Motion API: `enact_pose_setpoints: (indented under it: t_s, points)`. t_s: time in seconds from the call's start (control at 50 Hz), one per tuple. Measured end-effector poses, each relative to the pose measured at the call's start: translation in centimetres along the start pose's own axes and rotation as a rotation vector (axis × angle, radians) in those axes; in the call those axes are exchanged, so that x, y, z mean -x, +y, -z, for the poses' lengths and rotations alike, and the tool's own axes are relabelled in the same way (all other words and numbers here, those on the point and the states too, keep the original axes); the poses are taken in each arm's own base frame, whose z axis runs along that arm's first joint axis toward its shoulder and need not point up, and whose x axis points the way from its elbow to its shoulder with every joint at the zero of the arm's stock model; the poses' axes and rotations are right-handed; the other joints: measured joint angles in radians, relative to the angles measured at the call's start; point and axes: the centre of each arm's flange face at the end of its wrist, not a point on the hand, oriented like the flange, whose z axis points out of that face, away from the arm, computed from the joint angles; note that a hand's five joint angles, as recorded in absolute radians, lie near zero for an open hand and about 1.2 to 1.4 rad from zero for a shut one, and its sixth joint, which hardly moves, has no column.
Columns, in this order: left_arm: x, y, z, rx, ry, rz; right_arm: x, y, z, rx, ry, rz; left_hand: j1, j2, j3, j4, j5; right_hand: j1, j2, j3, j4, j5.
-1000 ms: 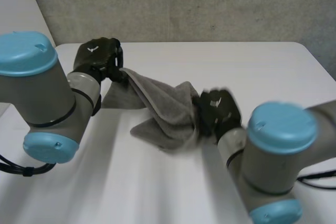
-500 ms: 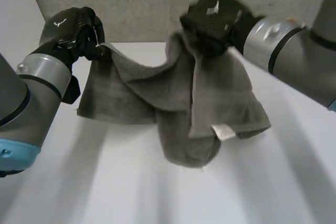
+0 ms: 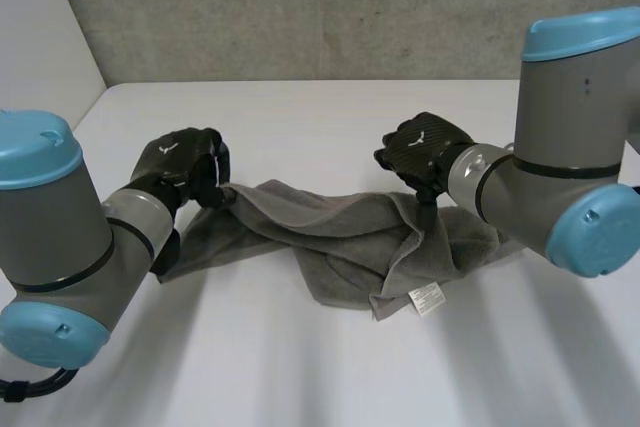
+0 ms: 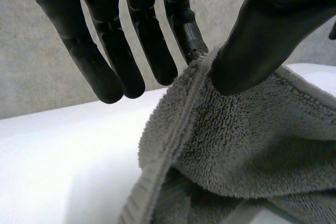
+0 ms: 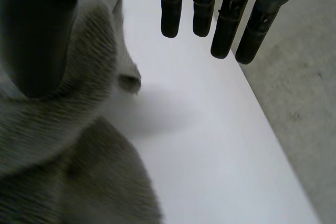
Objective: Fold the towel.
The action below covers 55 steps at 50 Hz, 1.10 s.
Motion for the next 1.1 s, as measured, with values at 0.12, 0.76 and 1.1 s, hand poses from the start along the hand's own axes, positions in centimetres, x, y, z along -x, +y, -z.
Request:
enact_pose_setpoints:
  t_s: [0.12, 0.76, 1.1]
  points:
    - [0.1, -0.7, -0.1, -0.022, -0.003, 0.005, 0.7, 0.6, 1.3, -0.009, 0.022, -0.308, 0.000, 0.000, 0.000, 0.000, 0.000, 0.000, 0.000, 0.000, 0.000, 0.003]
    - [0.0, -0.2, 1.2, -0.003, 0.002, 0.009, 2.2, 6.9, -1.8, -0.035, 0.319, -0.569, 0.000, 0.000, 0.000, 0.000, 0.000, 0.002, 0.002, 0.002, 0.013, 0.063]
    - [0.1, -0.2, 1.4, -0.002, 0.002, 0.009, 1.6, 3.6, 0.1, -0.095, 0.219, -0.693, 0.000, 0.000, 0.000, 0.000, 0.000, -0.003, 0.000, 0.000, 0.011, -0.002]
